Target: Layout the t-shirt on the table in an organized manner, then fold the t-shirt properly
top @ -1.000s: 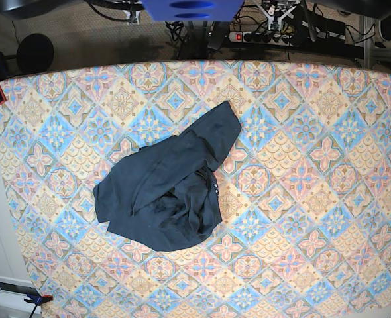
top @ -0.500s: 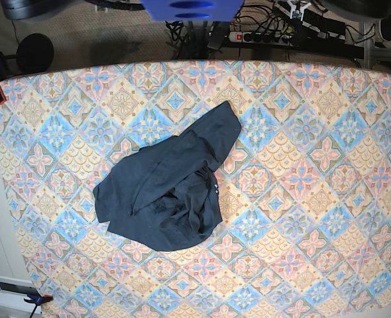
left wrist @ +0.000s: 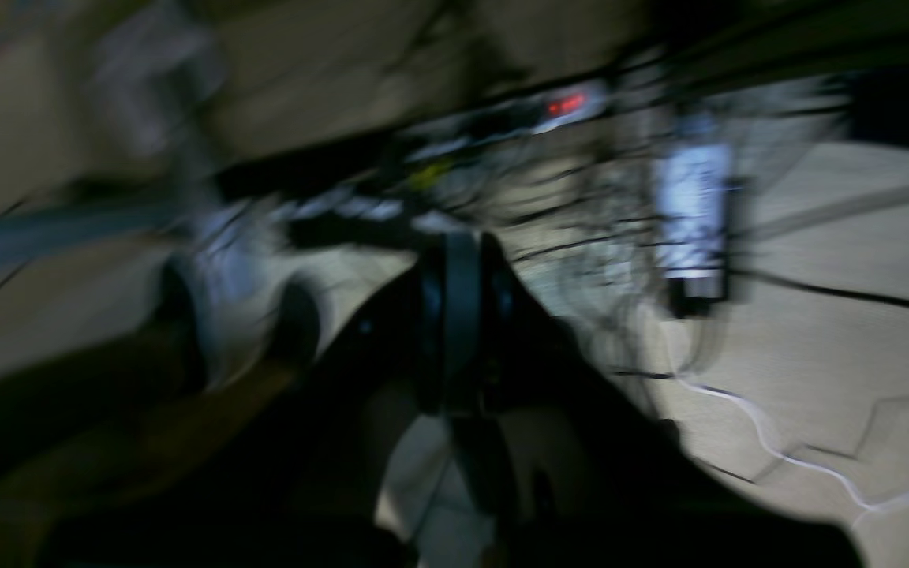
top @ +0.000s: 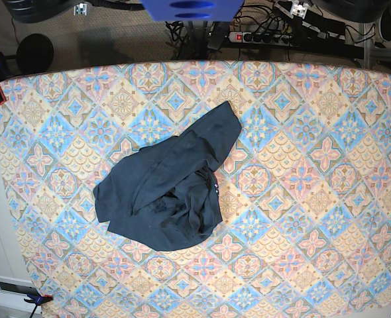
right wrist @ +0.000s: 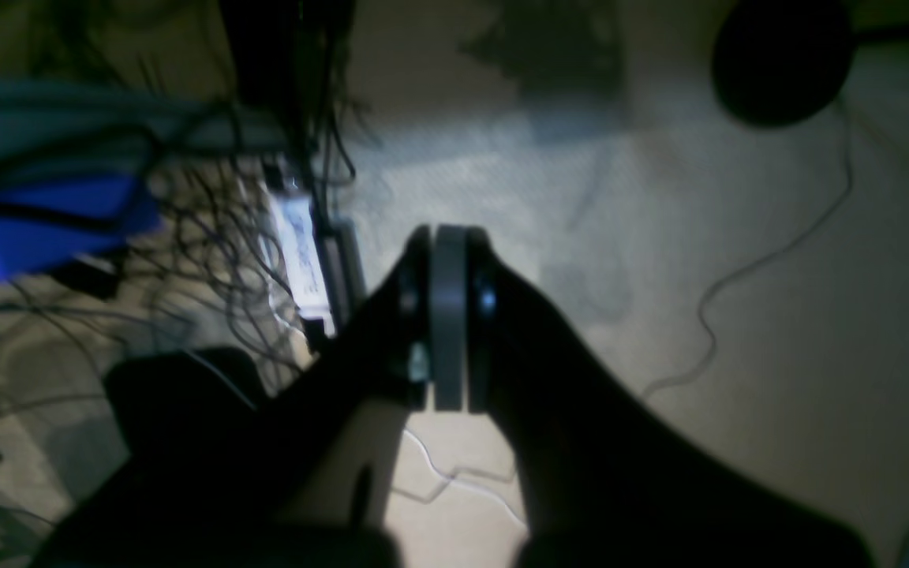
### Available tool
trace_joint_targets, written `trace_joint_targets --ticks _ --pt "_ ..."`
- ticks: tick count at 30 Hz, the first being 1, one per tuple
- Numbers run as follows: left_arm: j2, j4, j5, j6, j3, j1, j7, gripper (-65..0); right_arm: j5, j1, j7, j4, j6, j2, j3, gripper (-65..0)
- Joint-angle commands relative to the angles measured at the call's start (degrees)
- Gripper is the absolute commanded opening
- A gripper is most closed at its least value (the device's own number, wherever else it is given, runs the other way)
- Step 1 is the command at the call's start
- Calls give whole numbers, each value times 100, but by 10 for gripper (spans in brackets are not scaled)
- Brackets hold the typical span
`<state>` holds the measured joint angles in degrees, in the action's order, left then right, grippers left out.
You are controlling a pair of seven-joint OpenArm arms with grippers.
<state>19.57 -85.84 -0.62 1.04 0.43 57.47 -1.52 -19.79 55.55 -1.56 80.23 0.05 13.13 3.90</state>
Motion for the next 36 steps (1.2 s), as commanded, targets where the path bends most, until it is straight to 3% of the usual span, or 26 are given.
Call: trace_joint_targets --ticks 1,11,17,23,26,30,34,36 --pt "78 -229 5 -99 -47 182 24 -647 -12 208 90 219 25 37 115 -650" --pt "87 -2233 5 -108 -56 763 16 -647 -12 832 126 2100 25 37 405 -650" --pt "87 -2761 5 -108 -56 710 16 -646 -12 920 108 3032 25 37 405 -650" --pt "87 -2954 5 -126 -56 376 16 -645 76 832 108 3375 25 178 -43 -650" --pt "78 -2981 5 -126 -56 156 16 -645 630 463 108 3375 25 512 -729 -650" --pt "69 -2981 5 -135 -56 -301 -72 -645 1482 -65 73 3366 25 582 -1608 -650" --pt "60 -2981 40 -135 -47 -767 -723 -645 2318 -645 -727 3366 25 582 -2320 -650" --pt "60 -3007 357 -135 -47 -1004 -1013 -645 2625 -1058 -1246 3375 17 564 -2724 -648"
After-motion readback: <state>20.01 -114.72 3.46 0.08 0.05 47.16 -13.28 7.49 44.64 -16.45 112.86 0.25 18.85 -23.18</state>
